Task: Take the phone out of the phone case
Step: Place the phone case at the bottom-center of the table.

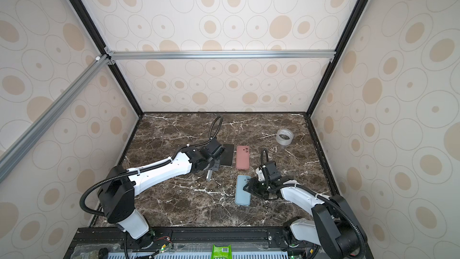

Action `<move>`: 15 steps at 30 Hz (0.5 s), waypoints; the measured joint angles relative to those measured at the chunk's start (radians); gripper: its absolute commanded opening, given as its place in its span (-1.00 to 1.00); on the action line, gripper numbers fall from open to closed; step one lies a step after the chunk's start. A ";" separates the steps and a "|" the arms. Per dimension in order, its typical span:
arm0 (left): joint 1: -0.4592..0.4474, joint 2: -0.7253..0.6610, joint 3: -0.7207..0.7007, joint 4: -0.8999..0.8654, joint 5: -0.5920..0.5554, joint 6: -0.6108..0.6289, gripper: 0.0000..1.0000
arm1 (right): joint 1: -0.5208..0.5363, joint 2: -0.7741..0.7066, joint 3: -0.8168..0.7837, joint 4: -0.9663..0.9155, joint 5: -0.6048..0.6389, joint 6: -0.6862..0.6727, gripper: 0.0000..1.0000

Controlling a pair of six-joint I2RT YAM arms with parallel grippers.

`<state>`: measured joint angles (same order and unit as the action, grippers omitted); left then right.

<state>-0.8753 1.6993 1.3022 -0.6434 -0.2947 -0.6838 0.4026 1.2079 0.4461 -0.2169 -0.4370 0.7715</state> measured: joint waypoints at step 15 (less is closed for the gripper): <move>-0.131 0.244 0.169 -0.140 -0.078 -0.134 -1.00 | -0.007 -0.607 0.076 -0.323 0.456 -0.035 0.55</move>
<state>-1.0065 1.9430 1.4708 -0.7834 -0.3725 -0.8181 0.3958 0.6010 0.5224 -0.5396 0.0193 0.7364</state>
